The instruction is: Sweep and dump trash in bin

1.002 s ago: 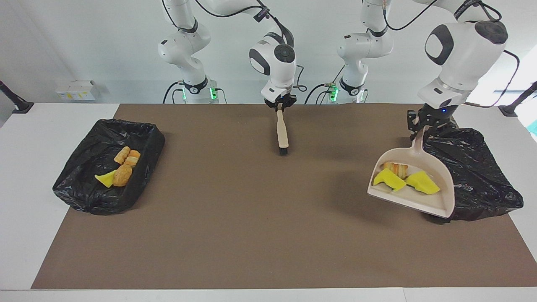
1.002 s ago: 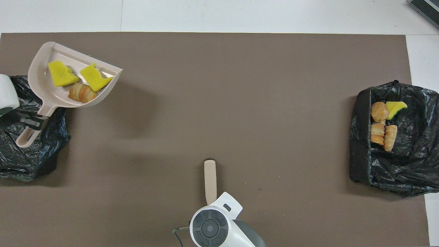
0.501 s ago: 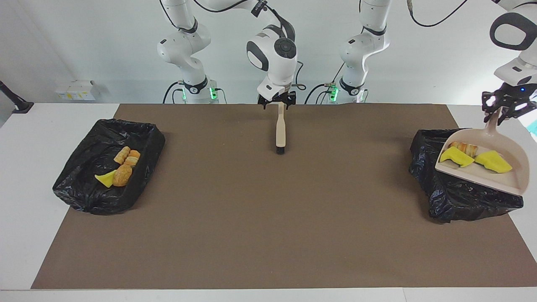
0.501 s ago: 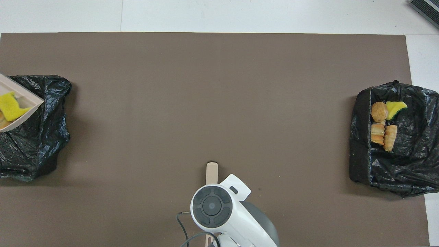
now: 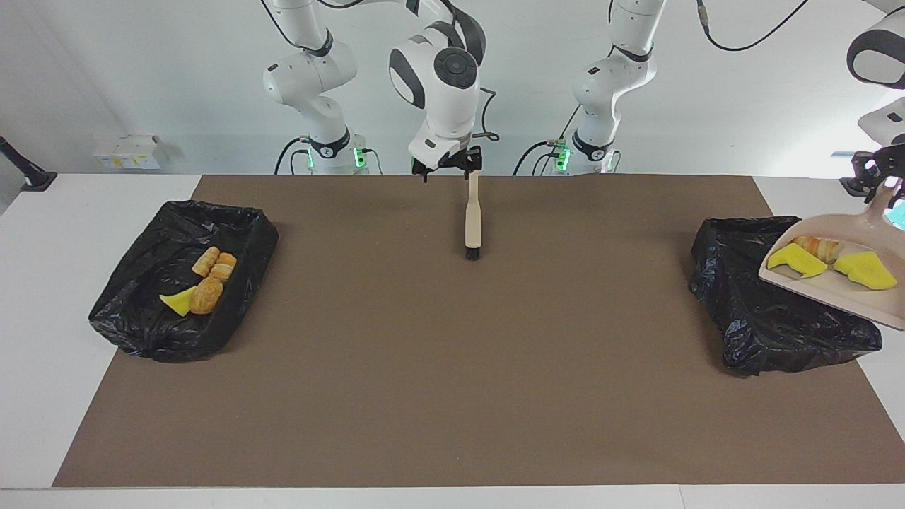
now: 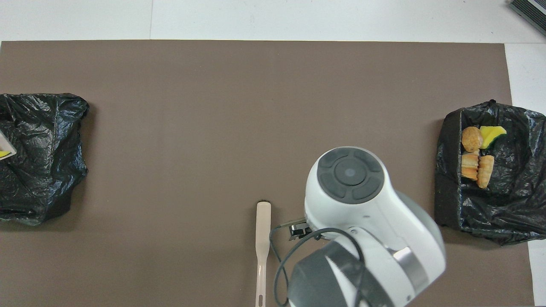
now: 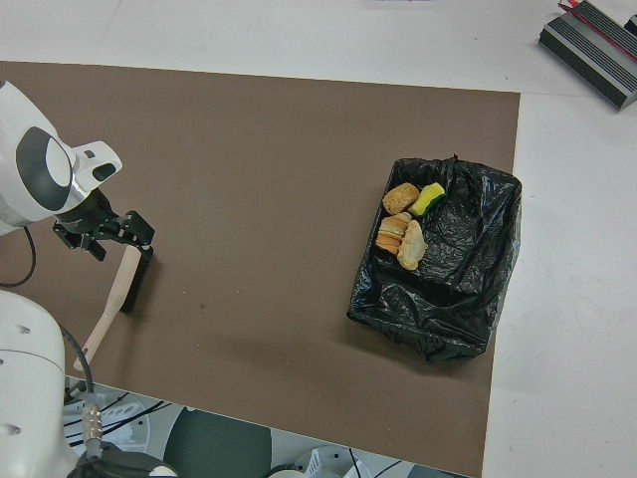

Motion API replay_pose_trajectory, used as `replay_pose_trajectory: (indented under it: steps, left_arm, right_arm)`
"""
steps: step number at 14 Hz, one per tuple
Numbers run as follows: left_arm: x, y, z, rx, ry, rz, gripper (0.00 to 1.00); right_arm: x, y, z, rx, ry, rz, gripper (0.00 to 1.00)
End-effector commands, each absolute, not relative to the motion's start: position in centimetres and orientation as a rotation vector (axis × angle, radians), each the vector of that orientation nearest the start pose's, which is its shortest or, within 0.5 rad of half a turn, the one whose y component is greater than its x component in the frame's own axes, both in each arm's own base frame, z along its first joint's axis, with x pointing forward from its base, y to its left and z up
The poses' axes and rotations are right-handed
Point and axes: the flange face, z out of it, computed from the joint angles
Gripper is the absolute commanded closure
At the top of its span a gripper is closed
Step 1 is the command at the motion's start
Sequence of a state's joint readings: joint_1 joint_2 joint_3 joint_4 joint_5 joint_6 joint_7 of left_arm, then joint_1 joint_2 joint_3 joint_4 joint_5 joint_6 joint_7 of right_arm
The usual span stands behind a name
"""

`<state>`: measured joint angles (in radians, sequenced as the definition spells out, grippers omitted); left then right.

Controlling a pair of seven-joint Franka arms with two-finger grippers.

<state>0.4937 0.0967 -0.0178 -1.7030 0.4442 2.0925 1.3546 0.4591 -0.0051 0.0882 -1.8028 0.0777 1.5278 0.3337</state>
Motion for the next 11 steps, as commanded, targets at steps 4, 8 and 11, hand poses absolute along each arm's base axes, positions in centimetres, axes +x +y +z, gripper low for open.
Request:
replay_pose_trajectory:
  steps: [4, 8, 11]
  left_arm:
    - [56.5, 27.4, 57.1, -1.933, 1.561, 0.456, 1.00]
    - [58.0, 24.0, 58.0, -1.707, 1.599, 0.626, 1.00]
    - [59.2, 20.8, 59.2, -1.525, 1.595, 0.760, 1.00]
  right_arm:
    - [50.2, 17.4, 58.1, -3.088, -0.602, 0.381, 0.00]
    - [52.2, 11.1, 59.2, -3.119, -0.657, 0.340, 0.00]
    - [54.0, 6.7, 60.6, -3.187, -0.549, 0.234, 0.00]
